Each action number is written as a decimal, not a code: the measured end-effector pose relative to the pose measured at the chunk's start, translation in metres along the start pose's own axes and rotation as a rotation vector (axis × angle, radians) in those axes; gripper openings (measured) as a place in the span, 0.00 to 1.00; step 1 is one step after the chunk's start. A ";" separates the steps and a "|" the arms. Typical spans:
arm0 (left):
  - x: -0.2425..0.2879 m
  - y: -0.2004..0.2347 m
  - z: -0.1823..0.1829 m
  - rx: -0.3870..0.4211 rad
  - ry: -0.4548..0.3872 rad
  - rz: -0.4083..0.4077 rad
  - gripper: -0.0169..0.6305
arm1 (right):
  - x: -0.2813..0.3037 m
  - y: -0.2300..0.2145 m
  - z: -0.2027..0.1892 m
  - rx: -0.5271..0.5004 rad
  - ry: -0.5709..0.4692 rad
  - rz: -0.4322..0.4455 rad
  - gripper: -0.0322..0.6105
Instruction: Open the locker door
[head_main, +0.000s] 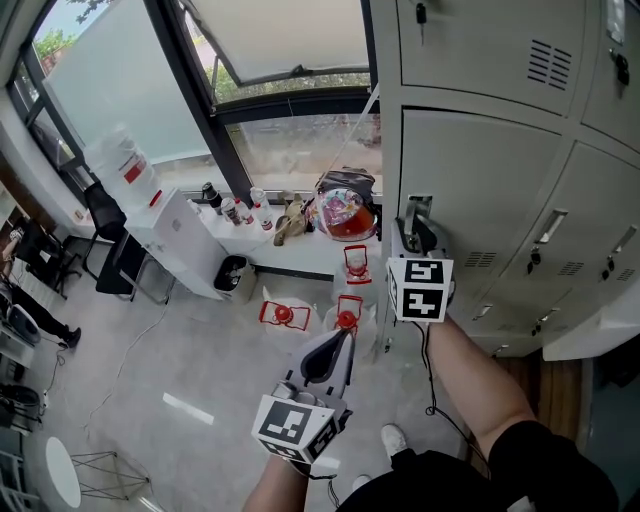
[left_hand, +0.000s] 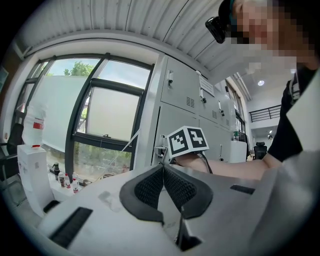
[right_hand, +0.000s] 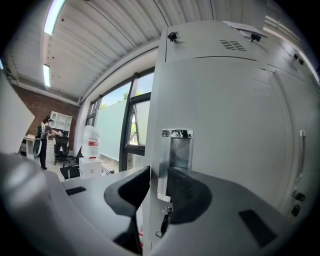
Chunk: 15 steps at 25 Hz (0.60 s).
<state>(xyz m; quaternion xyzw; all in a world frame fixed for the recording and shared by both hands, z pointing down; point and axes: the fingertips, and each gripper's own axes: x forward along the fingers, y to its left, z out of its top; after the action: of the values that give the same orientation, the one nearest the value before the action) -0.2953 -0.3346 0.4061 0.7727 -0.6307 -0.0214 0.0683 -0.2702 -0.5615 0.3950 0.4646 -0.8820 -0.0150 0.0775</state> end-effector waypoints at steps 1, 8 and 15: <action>-0.001 0.000 0.000 -0.001 0.000 0.003 0.05 | -0.001 -0.001 0.000 0.002 -0.001 -0.003 0.30; -0.010 -0.009 -0.003 -0.002 0.006 -0.008 0.05 | -0.017 0.005 -0.001 0.012 -0.007 0.013 0.29; -0.028 -0.030 -0.004 0.008 0.011 -0.043 0.05 | -0.053 0.009 -0.005 0.023 -0.004 0.028 0.30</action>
<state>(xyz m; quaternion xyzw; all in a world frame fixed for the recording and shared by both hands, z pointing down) -0.2716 -0.3009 0.4044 0.7865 -0.6136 -0.0162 0.0681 -0.2477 -0.5129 0.3944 0.4530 -0.8887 -0.0049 0.0705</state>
